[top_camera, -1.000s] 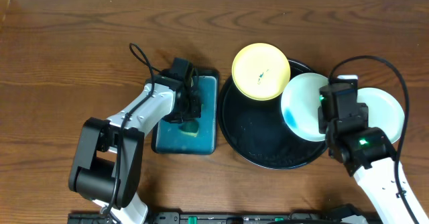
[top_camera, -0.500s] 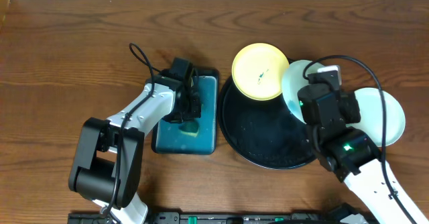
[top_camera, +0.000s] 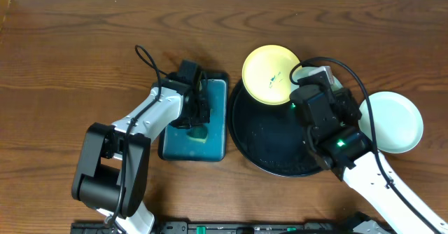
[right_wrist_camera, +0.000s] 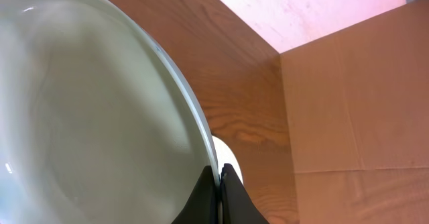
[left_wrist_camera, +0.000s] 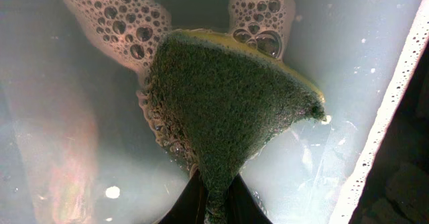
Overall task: Clean dirty plates on tray and stack at the side
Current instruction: 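Lift and tilt the scrubbed mint plate up with the right gripper, then carry the plate right and stack it on the cleaned mint plate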
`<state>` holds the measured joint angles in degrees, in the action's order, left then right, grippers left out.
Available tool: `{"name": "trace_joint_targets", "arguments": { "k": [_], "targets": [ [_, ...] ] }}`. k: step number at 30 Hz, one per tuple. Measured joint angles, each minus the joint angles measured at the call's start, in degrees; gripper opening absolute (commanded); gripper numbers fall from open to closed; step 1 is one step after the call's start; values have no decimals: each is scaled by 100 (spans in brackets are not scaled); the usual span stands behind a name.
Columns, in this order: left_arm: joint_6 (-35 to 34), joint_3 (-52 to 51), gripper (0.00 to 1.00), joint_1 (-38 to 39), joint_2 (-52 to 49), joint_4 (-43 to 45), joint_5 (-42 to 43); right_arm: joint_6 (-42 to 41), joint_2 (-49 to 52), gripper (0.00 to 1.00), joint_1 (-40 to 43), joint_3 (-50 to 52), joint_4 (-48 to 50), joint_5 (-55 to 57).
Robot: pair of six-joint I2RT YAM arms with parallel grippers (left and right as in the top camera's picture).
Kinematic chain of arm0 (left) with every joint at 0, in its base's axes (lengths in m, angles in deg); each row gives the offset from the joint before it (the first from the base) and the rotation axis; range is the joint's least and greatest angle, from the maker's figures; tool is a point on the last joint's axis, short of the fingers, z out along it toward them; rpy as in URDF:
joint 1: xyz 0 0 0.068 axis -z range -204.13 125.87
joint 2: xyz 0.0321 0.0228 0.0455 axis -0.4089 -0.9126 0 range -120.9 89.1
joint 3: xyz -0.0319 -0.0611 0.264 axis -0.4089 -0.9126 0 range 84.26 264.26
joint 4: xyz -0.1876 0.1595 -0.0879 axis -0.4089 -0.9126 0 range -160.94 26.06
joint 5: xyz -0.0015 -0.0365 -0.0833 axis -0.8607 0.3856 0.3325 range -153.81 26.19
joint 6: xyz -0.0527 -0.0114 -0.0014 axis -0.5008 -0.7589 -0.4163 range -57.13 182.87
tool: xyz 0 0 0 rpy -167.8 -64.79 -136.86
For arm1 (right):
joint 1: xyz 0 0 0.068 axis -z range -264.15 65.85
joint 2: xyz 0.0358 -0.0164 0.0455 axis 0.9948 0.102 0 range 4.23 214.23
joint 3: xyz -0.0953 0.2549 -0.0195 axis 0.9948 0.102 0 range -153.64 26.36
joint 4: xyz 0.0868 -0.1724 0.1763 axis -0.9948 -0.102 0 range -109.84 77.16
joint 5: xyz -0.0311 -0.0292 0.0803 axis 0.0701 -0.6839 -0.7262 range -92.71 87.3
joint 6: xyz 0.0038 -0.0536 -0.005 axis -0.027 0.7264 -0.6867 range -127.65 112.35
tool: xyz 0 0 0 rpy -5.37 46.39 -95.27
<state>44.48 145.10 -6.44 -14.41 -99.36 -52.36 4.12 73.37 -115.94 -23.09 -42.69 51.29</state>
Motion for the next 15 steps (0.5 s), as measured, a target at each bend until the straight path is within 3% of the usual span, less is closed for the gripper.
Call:
{"name": "trace_joint_targets", "arguments": {
  "k": [15],
  "targets": [
    [0,0,8,0,0,-2,0,70,4,1,0,0,33,136]
  ]
}}
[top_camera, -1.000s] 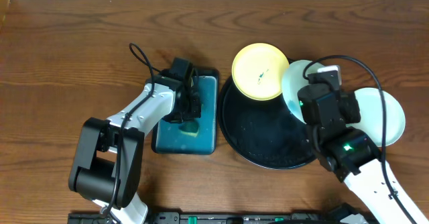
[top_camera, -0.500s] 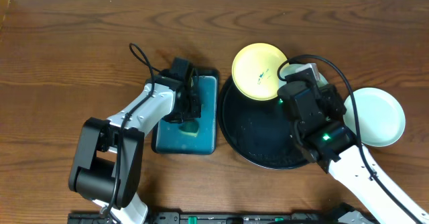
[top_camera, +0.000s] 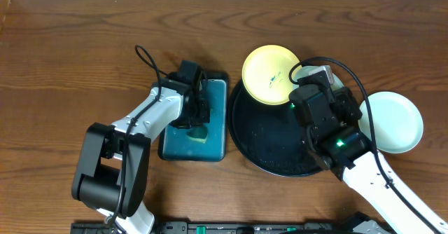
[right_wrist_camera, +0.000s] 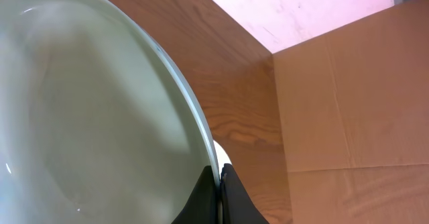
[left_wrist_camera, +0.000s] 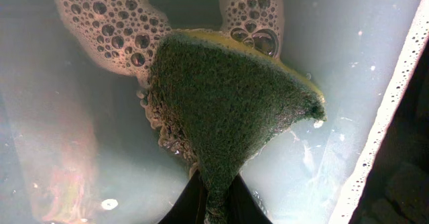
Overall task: Clean dirty plates on tray and stack at the side
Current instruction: 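Carry the plate right and stack it on the cleaned mint plate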
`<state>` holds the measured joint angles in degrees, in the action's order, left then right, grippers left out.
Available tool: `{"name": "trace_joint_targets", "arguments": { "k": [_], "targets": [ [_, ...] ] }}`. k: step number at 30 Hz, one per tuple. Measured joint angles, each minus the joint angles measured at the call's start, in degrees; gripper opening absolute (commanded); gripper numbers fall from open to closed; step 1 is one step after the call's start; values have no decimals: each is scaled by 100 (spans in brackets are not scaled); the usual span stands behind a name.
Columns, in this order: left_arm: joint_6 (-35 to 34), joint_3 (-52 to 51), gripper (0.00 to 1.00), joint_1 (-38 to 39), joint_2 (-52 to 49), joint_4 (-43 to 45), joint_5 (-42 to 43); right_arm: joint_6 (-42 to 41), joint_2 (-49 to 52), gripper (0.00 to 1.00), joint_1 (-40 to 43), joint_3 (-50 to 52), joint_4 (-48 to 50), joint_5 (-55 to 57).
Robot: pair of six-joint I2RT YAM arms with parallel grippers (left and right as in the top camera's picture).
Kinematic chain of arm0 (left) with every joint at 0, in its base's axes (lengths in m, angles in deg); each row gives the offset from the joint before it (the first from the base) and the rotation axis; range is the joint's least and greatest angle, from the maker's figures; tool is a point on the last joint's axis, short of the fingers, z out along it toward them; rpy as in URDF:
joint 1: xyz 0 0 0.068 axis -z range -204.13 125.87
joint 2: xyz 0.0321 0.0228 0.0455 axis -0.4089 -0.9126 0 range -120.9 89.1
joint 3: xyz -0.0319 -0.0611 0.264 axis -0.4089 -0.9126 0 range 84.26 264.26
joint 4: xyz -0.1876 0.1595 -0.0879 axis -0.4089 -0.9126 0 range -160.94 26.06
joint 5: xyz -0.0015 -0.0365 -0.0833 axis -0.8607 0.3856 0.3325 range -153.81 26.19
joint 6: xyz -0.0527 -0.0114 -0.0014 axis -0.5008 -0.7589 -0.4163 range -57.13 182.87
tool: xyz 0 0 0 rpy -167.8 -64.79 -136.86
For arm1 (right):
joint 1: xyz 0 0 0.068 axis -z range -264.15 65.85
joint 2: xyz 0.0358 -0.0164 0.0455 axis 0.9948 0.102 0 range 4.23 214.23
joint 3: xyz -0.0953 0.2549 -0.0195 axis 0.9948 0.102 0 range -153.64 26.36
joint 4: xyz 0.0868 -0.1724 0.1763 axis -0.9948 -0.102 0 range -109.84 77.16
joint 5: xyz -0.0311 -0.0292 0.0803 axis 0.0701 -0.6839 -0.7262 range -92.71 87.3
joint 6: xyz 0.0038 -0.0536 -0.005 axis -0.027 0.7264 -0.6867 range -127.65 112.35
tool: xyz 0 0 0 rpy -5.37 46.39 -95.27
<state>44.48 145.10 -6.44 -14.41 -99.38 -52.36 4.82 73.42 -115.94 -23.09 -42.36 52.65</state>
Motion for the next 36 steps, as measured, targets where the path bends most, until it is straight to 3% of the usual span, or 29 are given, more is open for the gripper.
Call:
{"name": "trace_joint_targets", "arguments": {
  "k": [15,25,30,36],
  "targets": [
    [0,0,8,0,0,2,0,1088,0,1,0,0,238,20],
    [0,0,8,0,0,0,0,1239,0,1,0,0,282,20],
    [0,0,8,0,0,2,0,470,0,1,120,-2,192,-111],
    [0,0,8,0,0,0,0,-1438,9,1,859,-11,-542,-1244]
  ]
}}
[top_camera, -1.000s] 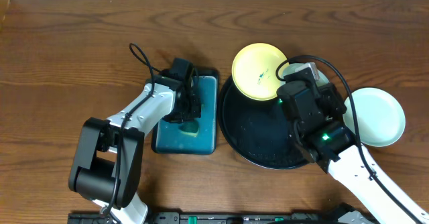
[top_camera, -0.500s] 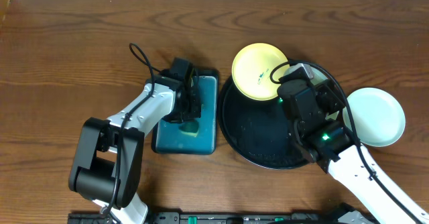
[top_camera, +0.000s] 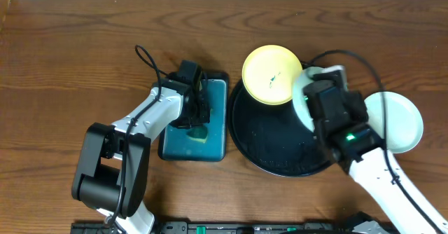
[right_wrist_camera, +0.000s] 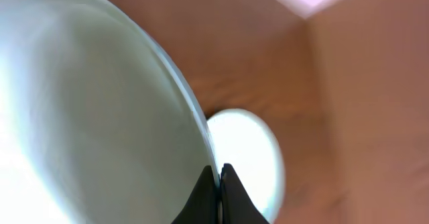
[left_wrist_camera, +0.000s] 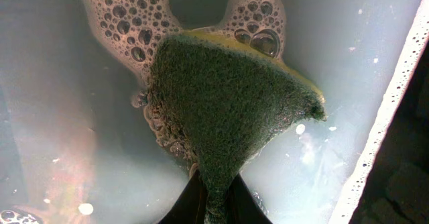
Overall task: Clean dirty plates on tray and stack at the side
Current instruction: 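Carry the plate right and stack it on the cleaned mint plate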
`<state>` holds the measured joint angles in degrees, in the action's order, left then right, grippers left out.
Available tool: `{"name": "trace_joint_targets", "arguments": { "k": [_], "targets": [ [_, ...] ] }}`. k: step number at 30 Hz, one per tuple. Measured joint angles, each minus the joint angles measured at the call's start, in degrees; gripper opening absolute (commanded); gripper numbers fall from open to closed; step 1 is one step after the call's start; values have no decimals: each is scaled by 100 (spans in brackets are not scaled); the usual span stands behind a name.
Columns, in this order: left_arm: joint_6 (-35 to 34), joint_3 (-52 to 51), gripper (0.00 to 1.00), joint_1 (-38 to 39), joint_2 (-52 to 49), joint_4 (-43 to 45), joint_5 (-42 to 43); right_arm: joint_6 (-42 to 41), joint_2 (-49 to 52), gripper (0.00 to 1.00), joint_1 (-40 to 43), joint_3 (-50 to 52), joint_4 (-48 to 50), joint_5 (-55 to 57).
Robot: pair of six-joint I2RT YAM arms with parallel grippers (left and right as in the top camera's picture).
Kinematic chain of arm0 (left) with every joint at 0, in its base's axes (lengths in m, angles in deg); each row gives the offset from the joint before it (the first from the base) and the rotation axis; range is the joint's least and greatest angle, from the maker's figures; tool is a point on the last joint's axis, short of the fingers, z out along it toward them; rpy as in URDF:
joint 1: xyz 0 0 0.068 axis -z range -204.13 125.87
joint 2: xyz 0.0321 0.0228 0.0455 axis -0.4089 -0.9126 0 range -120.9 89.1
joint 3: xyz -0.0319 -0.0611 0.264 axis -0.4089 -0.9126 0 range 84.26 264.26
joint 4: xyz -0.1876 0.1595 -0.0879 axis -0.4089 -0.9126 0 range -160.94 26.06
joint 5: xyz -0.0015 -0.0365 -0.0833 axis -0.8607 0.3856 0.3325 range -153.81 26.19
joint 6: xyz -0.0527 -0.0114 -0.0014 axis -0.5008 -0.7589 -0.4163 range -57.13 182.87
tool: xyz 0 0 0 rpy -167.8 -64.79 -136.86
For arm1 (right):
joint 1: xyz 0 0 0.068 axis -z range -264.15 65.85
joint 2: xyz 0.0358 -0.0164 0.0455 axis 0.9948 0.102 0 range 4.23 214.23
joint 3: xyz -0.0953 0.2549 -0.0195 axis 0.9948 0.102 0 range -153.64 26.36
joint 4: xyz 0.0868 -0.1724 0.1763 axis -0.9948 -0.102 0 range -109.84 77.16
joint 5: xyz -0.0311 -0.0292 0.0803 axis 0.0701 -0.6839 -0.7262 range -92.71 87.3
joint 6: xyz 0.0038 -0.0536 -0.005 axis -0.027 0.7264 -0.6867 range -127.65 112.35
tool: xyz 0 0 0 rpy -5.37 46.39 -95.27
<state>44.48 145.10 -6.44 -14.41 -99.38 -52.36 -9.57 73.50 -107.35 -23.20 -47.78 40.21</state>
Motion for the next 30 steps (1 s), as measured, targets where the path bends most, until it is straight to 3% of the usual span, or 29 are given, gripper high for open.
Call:
{"name": "trace_joint_targets", "arguments": {
  "k": [4,9,19,30],
  "targets": [
    [0,0,8,0,0,0,0,-1217,0,1,750,0,-319,-881],
    [0,0,8,0,-2,-2,0,-2173,0,1,2046,0,-413,-2050],
    [0,0,8,0,-2,-2,0,-2647,212,1,4653,-4,-699,-3770],
    [0,2,8,0,-2,-4,0,-2721,1001,1,6015,-11,-584,-4454]
  ]
}}
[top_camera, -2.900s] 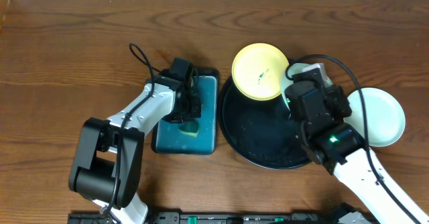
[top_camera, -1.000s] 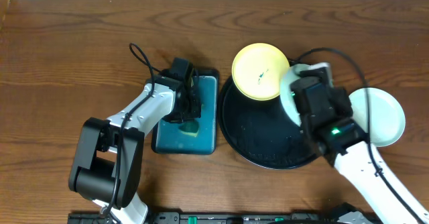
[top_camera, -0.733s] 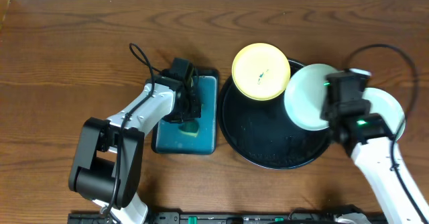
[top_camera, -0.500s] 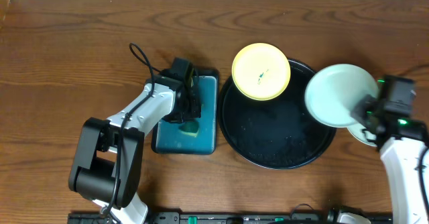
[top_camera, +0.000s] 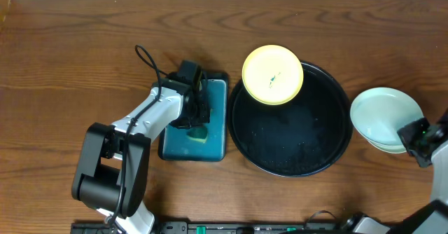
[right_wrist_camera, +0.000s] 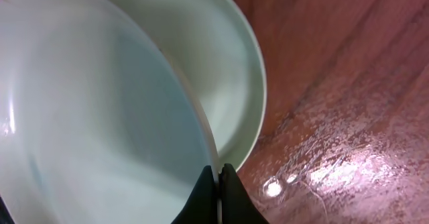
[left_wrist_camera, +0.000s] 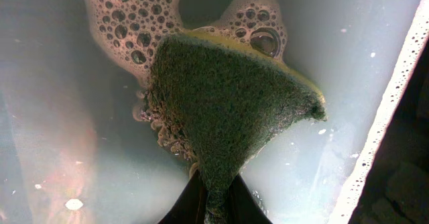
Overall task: Clean dirty plates on tray and stack at the side
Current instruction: 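Carry the plate right and stack it on the cleaned mint plate, then release the plate and move the right gripper to the yellow plate's rim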
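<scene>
My right gripper point(right_wrist_camera: 218, 184) is shut on the rim of a pale green plate point(right_wrist_camera: 100, 110), held over a second pale green plate point(right_wrist_camera: 234, 70) lying on the wood; overhead the pair point(top_camera: 383, 116) sits right of the tray. A yellow plate point(top_camera: 272, 74) with green smears leans on the black round tray point(top_camera: 301, 150) at its upper left rim. My left gripper point(left_wrist_camera: 214, 194) is shut on a green-and-yellow sponge point(left_wrist_camera: 228, 103), dipped in the soapy water of the teal basin point(top_camera: 217, 122).
Foam bubbles point(left_wrist_camera: 127, 16) float in the basin beside the sponge. The basin's white edge point(left_wrist_camera: 389, 110) runs along the right. Bare wooden table point(top_camera: 77, 59) surrounds tray and basin. The right arm point(top_camera: 423, 136) reaches in from the table's right edge.
My right gripper has carried the pale green plate from above the tray's right side to over the plate lying right of the tray. The left gripper stays in the basin with the sponge.
The right gripper held the pale green plate on edge above the tray's upper right, near the yellow plate. It then stood further right with the plate, and now holds it over the plate beside the tray. The left gripper kept the sponge in soapy water throughout.
</scene>
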`<state>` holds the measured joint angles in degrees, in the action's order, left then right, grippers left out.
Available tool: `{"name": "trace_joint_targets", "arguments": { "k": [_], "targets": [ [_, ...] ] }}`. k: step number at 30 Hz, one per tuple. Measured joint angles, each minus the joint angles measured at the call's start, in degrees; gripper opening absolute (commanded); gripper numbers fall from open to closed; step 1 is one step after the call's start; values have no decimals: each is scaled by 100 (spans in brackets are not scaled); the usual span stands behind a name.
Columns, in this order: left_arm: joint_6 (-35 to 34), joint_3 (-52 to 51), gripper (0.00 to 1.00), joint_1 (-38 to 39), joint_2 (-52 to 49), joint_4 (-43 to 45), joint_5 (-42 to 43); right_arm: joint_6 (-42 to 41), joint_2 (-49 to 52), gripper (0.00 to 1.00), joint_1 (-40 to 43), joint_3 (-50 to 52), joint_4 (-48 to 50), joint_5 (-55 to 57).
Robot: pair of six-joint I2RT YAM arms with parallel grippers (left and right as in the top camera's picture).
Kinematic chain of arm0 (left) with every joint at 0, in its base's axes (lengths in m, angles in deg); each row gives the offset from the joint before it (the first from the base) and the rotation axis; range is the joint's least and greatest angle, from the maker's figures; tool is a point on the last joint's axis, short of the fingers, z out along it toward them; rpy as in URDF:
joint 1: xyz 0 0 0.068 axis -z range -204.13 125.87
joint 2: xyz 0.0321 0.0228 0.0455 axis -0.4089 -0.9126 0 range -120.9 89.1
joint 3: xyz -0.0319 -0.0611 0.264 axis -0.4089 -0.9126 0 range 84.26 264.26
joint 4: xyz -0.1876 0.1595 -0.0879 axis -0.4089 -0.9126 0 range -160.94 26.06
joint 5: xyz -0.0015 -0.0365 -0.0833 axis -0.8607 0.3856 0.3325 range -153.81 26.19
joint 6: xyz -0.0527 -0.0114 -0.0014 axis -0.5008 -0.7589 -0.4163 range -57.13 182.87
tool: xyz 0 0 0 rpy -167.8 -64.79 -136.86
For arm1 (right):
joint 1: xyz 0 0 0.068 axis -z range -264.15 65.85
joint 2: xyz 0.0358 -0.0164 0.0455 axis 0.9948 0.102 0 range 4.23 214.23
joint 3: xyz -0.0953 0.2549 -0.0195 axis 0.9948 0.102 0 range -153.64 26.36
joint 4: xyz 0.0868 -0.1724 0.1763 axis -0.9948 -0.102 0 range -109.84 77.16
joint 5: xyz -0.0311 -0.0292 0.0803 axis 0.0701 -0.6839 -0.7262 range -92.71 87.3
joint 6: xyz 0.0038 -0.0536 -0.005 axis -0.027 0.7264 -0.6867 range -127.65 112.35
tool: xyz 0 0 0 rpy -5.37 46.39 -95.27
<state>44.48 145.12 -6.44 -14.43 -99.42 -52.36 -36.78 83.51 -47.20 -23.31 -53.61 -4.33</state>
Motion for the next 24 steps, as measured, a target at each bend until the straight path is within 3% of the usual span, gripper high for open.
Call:
{"name": "trace_joint_targets", "arguments": {
  "k": [17,24],
  "targets": [
    [0,-2,8,0,0,2,0,-4,844,2,404,0,297,-142],
    [0,-2,8,0,-4,2,0,-52,857,29,435,0,363,-146]
  ]
}}
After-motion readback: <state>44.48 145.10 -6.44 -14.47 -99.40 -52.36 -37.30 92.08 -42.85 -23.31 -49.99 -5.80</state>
